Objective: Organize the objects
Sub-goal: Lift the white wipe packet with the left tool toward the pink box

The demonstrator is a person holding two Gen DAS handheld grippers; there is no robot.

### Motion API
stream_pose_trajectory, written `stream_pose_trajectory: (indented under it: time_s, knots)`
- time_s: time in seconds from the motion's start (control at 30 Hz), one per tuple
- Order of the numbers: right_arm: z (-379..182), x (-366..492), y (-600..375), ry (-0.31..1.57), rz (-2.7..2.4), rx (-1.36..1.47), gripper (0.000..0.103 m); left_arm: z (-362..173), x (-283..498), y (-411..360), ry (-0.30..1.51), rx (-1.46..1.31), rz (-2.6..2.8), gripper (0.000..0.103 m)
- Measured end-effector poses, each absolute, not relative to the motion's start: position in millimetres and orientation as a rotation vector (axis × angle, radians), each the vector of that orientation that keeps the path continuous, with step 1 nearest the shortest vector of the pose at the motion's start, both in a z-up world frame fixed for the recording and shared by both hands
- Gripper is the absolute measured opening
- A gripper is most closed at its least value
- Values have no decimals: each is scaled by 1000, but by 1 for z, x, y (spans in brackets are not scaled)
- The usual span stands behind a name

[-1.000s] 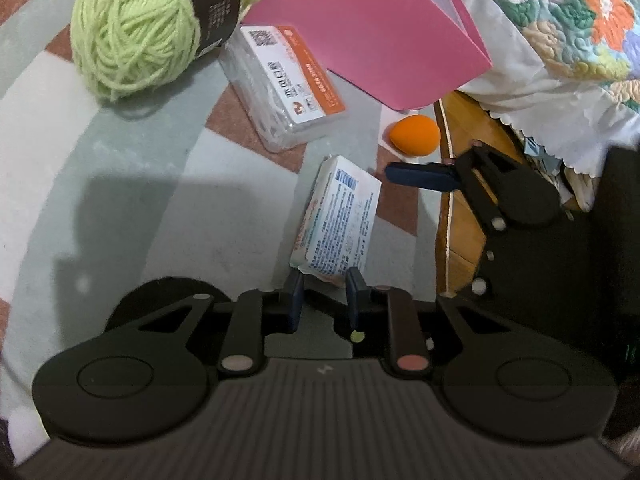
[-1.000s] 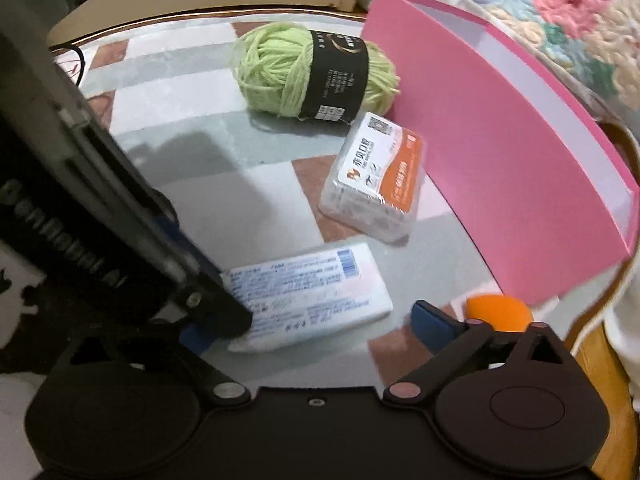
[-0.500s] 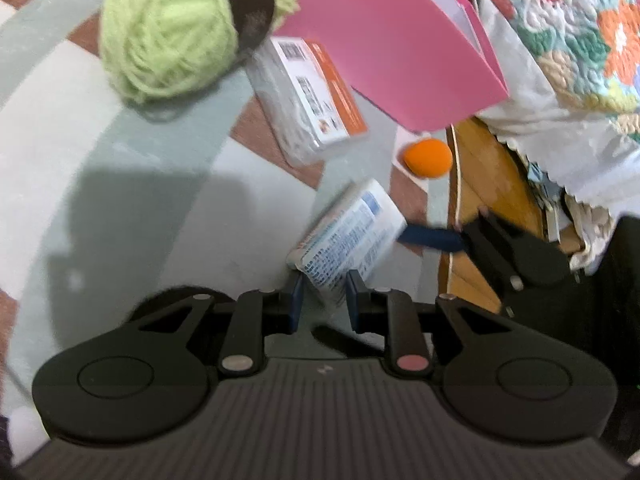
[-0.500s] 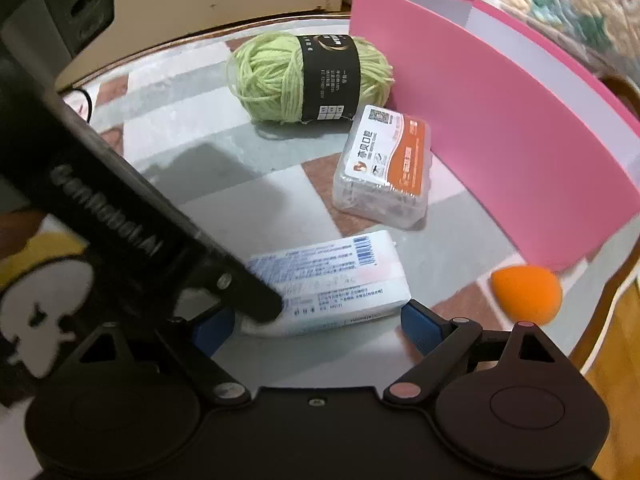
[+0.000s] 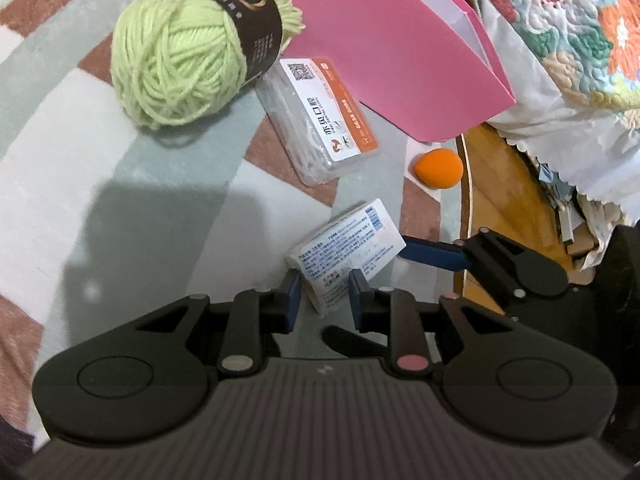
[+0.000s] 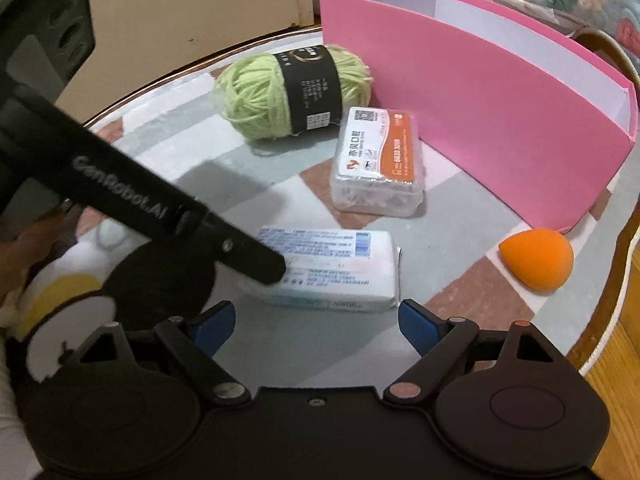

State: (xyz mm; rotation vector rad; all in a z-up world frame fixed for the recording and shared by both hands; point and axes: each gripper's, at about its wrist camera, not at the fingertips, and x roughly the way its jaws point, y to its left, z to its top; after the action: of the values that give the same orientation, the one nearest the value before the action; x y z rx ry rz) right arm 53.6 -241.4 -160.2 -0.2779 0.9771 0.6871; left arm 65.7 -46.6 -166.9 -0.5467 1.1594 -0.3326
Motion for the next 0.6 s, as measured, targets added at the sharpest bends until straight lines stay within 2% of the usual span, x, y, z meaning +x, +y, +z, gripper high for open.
stream_pose_trajectory:
  time_s: [0.07, 0.13, 0.27, 0.6]
  knots:
    - [-163, 54, -237, 970, 690, -286, 90, -167, 66, -48, 1157, -554, -328, 26]
    - [-164, 52, -232, 956, 677, -305, 90, -166, 66, -49, 1146, -556, -332, 34]
    - [-161, 47, -232, 955, 641, -280, 78, -160, 63, -46, 1117, -551, -336, 34]
    - [-123, 24, -240, 896, 582, -204, 79, -136, 54, -54, 1115, -462, -435, 34]
